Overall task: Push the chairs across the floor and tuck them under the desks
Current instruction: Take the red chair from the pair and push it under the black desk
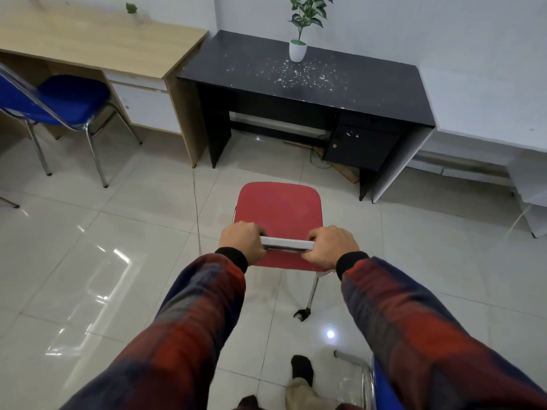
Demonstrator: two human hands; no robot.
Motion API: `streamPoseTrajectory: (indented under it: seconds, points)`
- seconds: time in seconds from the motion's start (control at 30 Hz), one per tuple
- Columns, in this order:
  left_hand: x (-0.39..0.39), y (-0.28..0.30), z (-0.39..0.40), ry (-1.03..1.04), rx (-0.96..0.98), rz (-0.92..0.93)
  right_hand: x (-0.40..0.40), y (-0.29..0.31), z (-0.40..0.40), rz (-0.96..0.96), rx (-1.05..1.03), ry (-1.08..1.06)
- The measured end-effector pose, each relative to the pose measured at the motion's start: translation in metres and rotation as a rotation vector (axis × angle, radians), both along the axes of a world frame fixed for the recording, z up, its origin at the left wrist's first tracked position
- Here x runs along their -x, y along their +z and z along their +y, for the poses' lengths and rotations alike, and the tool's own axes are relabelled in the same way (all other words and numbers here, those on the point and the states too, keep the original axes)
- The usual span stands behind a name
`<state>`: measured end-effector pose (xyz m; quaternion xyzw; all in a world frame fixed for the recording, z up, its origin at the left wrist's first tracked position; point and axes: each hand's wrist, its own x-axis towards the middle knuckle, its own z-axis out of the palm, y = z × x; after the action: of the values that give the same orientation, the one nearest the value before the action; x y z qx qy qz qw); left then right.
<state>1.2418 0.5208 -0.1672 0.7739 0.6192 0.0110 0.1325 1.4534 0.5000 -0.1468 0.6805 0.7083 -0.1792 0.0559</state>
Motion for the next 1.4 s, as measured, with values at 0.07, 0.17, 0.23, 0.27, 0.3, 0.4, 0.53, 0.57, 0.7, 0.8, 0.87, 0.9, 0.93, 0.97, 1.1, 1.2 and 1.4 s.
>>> streamPoseTrajectory:
  seconds: [0.07,0.17,0.23,0.27,0.3,0.4,0.53,0.57,0.7,0.8,0.87,0.9,0.93,0.97,1.1,1.2,1.4]
  points:
    - [-0.002,0.000,0.007,-0.027,-0.006,-0.001,-0.002,0.000,0.004,-0.006,-0.012,-0.002]
    - [0.009,0.007,0.024,-0.027,0.021,-0.007,0.008,0.000,0.015,0.002,-0.065,-0.002]
    - [0.020,0.010,0.034,0.001,0.048,0.002,0.019,-0.002,0.021,0.020,-0.071,0.013]
    - [0.025,0.010,0.037,0.012,0.058,0.009,0.023,-0.003,0.024,0.025,-0.070,0.022]
    - [0.028,0.010,0.039,0.022,0.063,0.018,0.025,-0.004,0.026,0.030,-0.071,0.032]
    - [0.021,0.011,0.042,0.038,0.066,0.025,0.018,-0.003,0.033,0.046,-0.091,0.048]
    - [-0.015,0.019,0.052,0.062,0.046,0.028,-0.016,0.006,0.054,0.062,-0.101,0.061]
    - [-0.024,0.019,0.052,0.069,0.038,0.035,-0.024,0.007,0.059,0.060,-0.096,0.067]
    - [-0.050,0.016,0.058,0.092,0.032,0.056,-0.051,0.008,0.075,0.053,-0.089,0.102]
    - [-0.064,0.015,0.062,0.084,-0.016,0.069,-0.067,0.009,0.088,0.045,-0.096,0.132]
    - [-0.076,0.012,0.062,0.090,-0.051,0.059,-0.080,0.009,0.094,0.046,-0.096,0.138]
    - [-0.083,0.010,0.060,0.098,-0.069,0.054,-0.087,0.007,0.096,0.046,-0.094,0.142]
    - [-0.089,0.006,0.057,0.102,-0.081,0.049,-0.093,0.005,0.095,0.040,-0.090,0.147]
    - [-0.096,0.002,0.054,0.103,-0.084,0.046,-0.100,0.003,0.094,0.027,-0.085,0.157]
    - [-0.111,-0.008,0.042,0.088,-0.096,0.035,-0.118,-0.006,0.088,-0.003,-0.084,0.161]
    - [-0.103,-0.005,0.058,0.079,-0.085,0.029,-0.110,-0.001,0.097,-0.006,-0.096,0.168]
    - [-0.057,0.007,0.100,0.124,-0.039,0.015,-0.063,-0.002,0.121,0.033,-0.149,0.158]
